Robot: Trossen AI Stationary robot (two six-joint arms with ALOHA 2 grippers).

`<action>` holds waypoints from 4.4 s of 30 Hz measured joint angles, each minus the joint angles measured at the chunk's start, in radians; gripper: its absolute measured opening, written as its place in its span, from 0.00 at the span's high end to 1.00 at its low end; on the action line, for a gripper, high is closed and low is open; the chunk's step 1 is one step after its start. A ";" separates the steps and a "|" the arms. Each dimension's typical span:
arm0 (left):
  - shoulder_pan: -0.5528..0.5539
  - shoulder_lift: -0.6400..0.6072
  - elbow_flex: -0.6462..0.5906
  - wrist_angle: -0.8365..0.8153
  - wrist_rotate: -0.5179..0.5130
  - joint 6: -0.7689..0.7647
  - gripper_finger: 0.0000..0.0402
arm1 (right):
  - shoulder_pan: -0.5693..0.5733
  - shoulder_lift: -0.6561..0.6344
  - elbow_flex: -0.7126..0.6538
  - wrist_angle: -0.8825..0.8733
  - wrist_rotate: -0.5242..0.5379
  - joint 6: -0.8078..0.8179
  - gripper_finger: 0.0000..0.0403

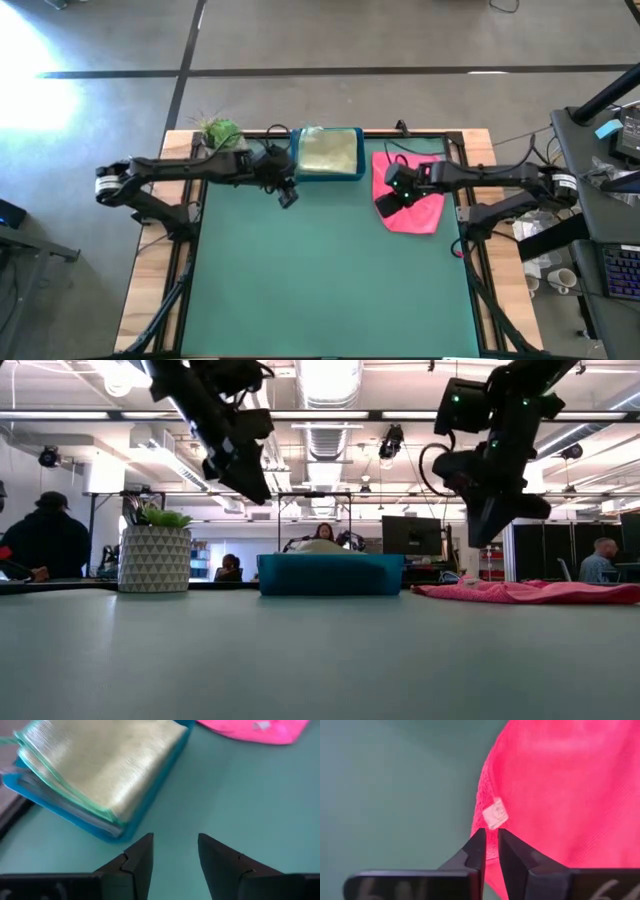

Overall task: Fold microfiber towels
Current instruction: Fold the pink microfiber cloth

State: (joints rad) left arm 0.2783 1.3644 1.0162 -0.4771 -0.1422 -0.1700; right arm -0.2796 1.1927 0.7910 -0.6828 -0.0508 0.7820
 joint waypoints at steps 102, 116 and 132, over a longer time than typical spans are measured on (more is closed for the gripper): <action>-0.274 -0.155 -0.215 0.106 0.114 -0.111 0.48 | 0.537 0.441 0.526 0.129 0.158 0.135 0.96; -0.309 -0.126 -0.213 0.454 0.202 -0.002 0.45 | 0.576 0.213 0.521 0.007 0.376 0.103 0.96; -0.439 0.168 -0.180 0.496 0.354 0.178 0.45 | 0.574 0.183 0.518 -0.134 0.375 0.092 0.96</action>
State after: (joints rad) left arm -0.1609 1.5328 0.8365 0.0190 0.2121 0.0081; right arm 0.2943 1.3758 1.3088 -0.8168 0.3240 0.8739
